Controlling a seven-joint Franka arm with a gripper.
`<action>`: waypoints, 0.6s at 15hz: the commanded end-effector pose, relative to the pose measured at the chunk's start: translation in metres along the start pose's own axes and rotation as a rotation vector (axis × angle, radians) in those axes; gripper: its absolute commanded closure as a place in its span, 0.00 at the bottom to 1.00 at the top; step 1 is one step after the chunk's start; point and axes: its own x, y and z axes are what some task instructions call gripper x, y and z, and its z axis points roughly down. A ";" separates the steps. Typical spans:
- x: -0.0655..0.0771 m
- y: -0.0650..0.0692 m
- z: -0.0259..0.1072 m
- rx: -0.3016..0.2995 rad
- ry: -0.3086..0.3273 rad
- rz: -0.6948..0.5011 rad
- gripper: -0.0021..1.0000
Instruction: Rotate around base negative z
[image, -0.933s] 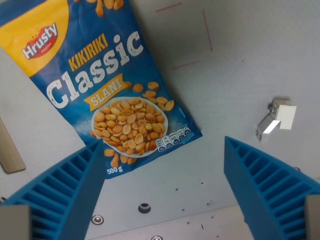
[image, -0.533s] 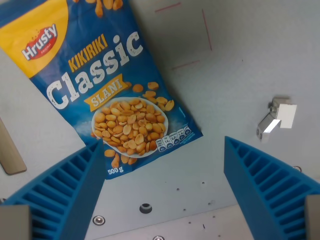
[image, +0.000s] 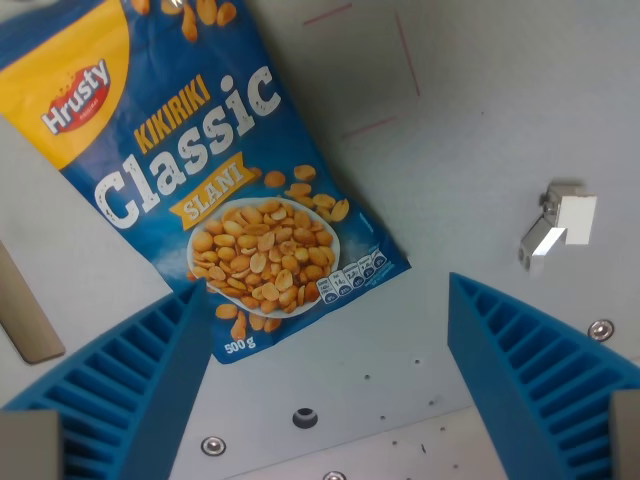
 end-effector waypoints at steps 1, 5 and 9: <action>0.000 0.000 -0.002 0.005 0.003 0.133 0.00; 0.000 0.000 -0.002 0.006 0.003 0.186 0.00; 0.000 0.000 -0.002 0.007 0.002 0.239 0.00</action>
